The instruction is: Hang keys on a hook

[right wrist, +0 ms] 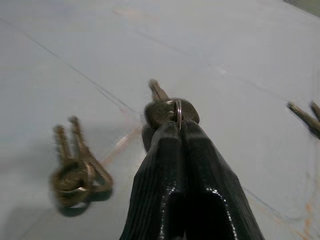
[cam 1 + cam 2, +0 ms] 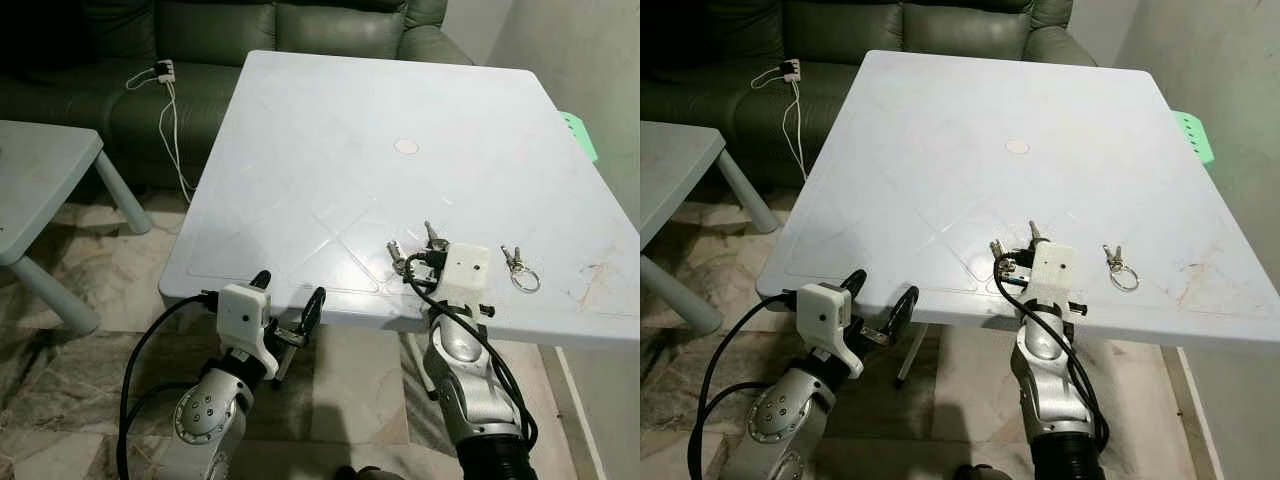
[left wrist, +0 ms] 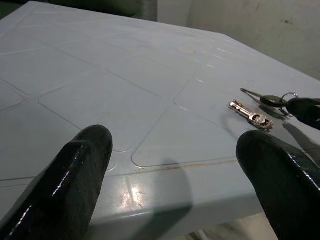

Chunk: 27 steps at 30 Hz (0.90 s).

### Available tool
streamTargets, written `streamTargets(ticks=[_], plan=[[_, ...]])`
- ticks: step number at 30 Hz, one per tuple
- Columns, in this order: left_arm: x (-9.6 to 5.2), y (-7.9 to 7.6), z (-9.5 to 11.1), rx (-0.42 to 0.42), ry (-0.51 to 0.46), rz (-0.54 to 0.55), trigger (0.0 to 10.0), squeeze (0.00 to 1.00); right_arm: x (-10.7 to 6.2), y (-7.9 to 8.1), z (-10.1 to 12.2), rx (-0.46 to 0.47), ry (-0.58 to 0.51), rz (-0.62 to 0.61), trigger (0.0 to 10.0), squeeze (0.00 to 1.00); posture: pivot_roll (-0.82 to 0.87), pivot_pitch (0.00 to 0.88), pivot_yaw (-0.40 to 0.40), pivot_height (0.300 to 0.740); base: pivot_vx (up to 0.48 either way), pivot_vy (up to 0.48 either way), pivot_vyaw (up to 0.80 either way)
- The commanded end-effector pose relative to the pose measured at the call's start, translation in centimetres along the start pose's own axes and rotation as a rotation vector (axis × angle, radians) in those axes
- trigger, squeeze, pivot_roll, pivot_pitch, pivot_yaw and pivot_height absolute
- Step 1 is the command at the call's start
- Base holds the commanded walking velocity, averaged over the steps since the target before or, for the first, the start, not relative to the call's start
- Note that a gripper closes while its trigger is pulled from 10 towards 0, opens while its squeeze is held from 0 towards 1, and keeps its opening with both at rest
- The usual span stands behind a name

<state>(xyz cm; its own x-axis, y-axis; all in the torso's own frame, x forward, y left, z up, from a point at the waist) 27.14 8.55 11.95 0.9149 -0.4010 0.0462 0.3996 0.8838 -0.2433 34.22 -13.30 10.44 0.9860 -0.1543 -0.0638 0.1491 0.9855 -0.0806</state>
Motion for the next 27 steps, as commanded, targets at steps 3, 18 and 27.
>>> streamTargets(ticks=[3, 18, 27], plan=[[0.0, 1.3, 0.5, -0.029, -0.034, 0.078, 10.0, 0.00, -1.6, 1.0, 2.2, 0.030, -0.203, 0.205, 7.8, 0.00, 0.06, 0.147, -0.096, 0.740, 0.000, 0.000, 0.00], [0.3, 5.1, 2.3, -0.086, -0.149, 0.198, 10.0, 0.00, -3.0, -2.5, 3.1, 0.073, -0.317, 0.306, 10.0, 0.00, 0.03, 0.114, -0.081, 0.740, 0.000, 0.000, 0.00], [0.6, 7.5, 4.6, -0.060, -0.225, 0.231, 10.0, 0.00, -2.4, -4.2, 4.7, 0.038, -0.375, 0.276, 10.0, 0.00, 0.02, 0.079, -0.072, 0.740, 0.000, 0.000, 0.00]])
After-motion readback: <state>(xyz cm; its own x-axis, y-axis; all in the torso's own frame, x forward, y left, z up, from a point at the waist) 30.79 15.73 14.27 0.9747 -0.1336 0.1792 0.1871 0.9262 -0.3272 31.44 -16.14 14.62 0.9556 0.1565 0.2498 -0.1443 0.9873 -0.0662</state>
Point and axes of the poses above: a point about 5 cm out from each wrist's last joint towards the gripper, its own x axis pointing out of the wrist towards the gripper, its own z axis along the axis of the wrist's last joint, y = z × x, the point moved 4 cm from there along x, pointing out of the wrist towards the gripper, and after that the axes turned 9 degrees about -x, right-handed, at the moved point
